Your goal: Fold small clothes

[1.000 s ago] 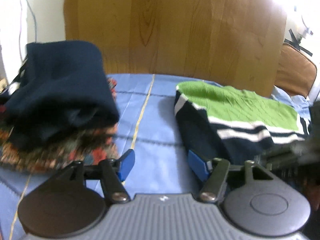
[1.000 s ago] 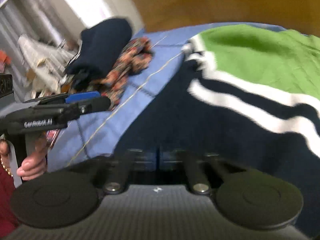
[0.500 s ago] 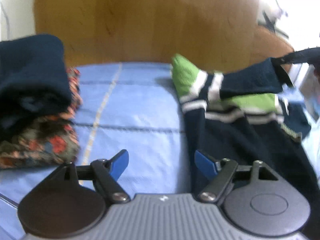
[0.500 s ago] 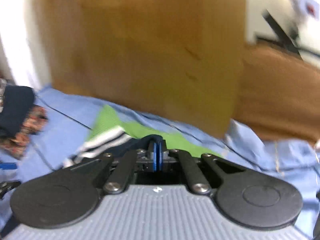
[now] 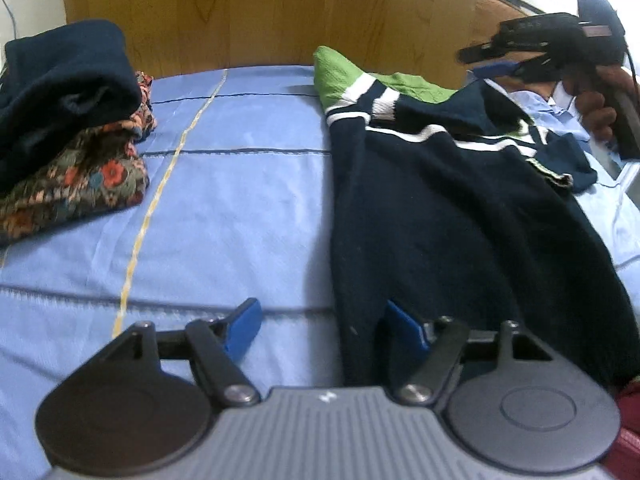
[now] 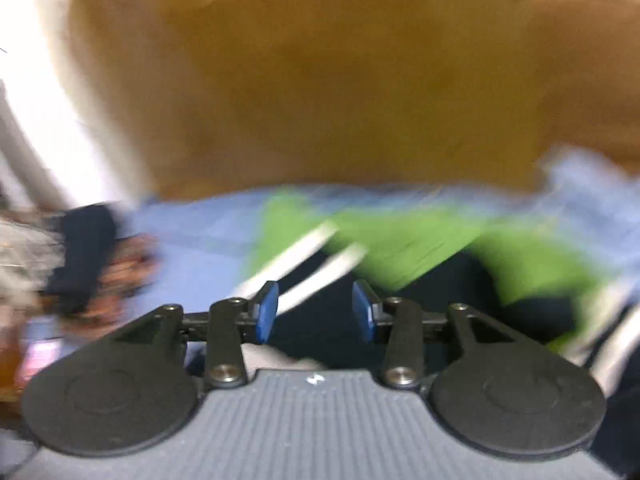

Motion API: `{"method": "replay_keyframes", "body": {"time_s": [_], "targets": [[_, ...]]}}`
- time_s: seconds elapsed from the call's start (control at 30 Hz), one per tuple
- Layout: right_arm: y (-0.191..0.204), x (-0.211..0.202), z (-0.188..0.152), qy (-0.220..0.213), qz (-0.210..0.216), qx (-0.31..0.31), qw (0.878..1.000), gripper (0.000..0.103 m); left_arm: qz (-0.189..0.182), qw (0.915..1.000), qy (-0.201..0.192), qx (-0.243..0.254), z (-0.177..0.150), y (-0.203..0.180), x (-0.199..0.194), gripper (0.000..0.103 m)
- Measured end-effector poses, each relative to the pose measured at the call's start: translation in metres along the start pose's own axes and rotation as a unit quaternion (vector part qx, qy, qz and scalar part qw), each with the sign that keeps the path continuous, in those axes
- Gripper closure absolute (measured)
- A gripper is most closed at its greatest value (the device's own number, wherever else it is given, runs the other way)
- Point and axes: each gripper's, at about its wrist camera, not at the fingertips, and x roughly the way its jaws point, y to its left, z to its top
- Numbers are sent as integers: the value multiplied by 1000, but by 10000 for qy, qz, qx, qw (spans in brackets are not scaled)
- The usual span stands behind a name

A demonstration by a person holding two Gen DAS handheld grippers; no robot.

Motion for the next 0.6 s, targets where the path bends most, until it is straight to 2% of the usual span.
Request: {"method": "replay_keyframes", "body": {"time_s": [0.03, 0.1, 0.13, 0.17, 0.2, 0.3, 0.37, 0.43, 0.5, 0.6], "targets": [[1, 9, -8, 222, 283, 268, 9990, 59, -36, 10000, -8, -31, -3, -4, -2, 42], [-2, 29, -23, 545, 511, 778, 9942, 59, -95, 9999, -47, -35, -8, -9, -4, 53], [-7, 39, -29, 586, 504, 986, 9921, 59, -67, 9999, -74, 16, -10, -13, -5, 67], [-11, 45, -31, 540, 428, 1195, 9904, 57, -25, 9999, -103, 79, -12, -16, -6, 89], [-19, 51, -34, 451, 360, 1494, 9871, 56, -25, 9999, -114, 102, -13, -20, -8, 93], [-50, 61, -39, 84, 439, 2556, 9657, 62, 26, 9993, -311, 200, -13, -29, -19, 94], [-59, 60, -34, -158, 276, 2714, 9620, 87, -12, 9982, -473, 359, -11, -37, -30, 94], [-58, 51, -23, -398, 28, 2311, 9721, 90, -56, 9967, -606, 546, -8, -48, -37, 94], [-43, 35, -16, -777, -341, 1626, 9830, 91, -158, 9942, -687, 815, -6, -61, -42, 94], [-24, 18, -9, -1115, -923, 753, 9866, 90, -328, 9894, -435, 1346, -7, -84, -32, 92]]}}
